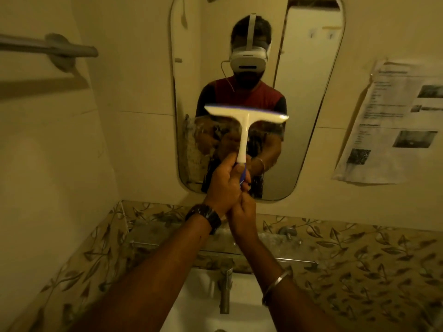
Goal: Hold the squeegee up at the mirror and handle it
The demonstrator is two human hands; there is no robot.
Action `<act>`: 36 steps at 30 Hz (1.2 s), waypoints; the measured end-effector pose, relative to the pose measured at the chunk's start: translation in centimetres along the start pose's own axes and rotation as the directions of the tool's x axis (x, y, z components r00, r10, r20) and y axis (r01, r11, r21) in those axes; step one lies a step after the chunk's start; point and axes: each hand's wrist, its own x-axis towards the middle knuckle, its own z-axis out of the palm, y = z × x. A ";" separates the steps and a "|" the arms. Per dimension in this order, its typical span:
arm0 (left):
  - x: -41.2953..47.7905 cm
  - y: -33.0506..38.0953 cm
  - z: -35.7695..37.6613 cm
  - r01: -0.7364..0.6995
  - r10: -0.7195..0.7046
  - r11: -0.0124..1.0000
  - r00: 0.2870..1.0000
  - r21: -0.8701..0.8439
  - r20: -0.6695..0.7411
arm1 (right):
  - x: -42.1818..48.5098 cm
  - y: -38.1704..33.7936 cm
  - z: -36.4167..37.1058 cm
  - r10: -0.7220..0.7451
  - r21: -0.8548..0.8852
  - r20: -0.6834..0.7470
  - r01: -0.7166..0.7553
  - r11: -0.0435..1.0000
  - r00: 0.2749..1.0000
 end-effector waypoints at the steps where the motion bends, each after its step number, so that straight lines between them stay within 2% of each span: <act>1: 0.7 1.1 -0.1 -0.028 0.028 0.999 1.000 -0.021 0.006 | 0.8 -0.9 0.1 -0.018 -0.002 0.002 0.018 1.000 1.000; 6: 3.9 3.9 -0.6 -0.018 0.012 0.991 0.999 -0.130 -0.046 | 4.2 -4.8 1.4 -0.082 -0.027 0.013 0.083 0.996 0.997; 9: 4.4 3.5 -1.0 0.005 -0.018 0.991 0.995 -0.135 -0.099 | 4.4 -4.8 2.6 -0.049 -0.008 0.025 0.049 0.999 0.998; 12: 3.9 1.7 -1.3 0.035 -0.052 0.992 0.989 -0.117 -0.141 | 3.8 -3.2 3.2 -0.031 -0.011 0.037 0.032 0.999 0.999; 16: 1.8 -2.7 -1.8 0.124 -0.137 0.988 0.977 -0.089 -0.162 | 1.7 0.7 3.2 0.044 -0.100 0.091 -0.035 0.994 0.995; 22: -2.1 -6.7 -2.1 0.221 -0.230 0.973 0.957 -0.069 -0.174 | -2.3 4.0 3.0 0.143 -0.133 0.087 -0.131 0.982 0.986; 26: -2.6 -5.2 -2.7 0.163 -0.181 0.979 0.970 -0.120 -0.161 | -2.7 3.4 2.9 0.091 -0.177 0.088 -0.074 0.981 0.992; 31: 0.4 -0.8 -4.2 0.036 -0.071 0.982 0.981 -0.188 -0.181 | 0.8 -0.9 4.1 -0.034 -0.197 0.115 0.056 0.979 0.993; 33: 1.8 0.2 -4.9 0.031 -0.077 0.978 0.973 -0.205 -0.218 | 2.4 -1.7 4.9 -0.063 -0.227 0.146 0.095 0.969 0.987; 36: 2.5 -0.1 -5.3 0.029 -0.083 0.975 0.967 -0.220 -0.242 | 3.4 -1.2 5.5 -0.040 -0.267 0.151 0.080 0.960 0.988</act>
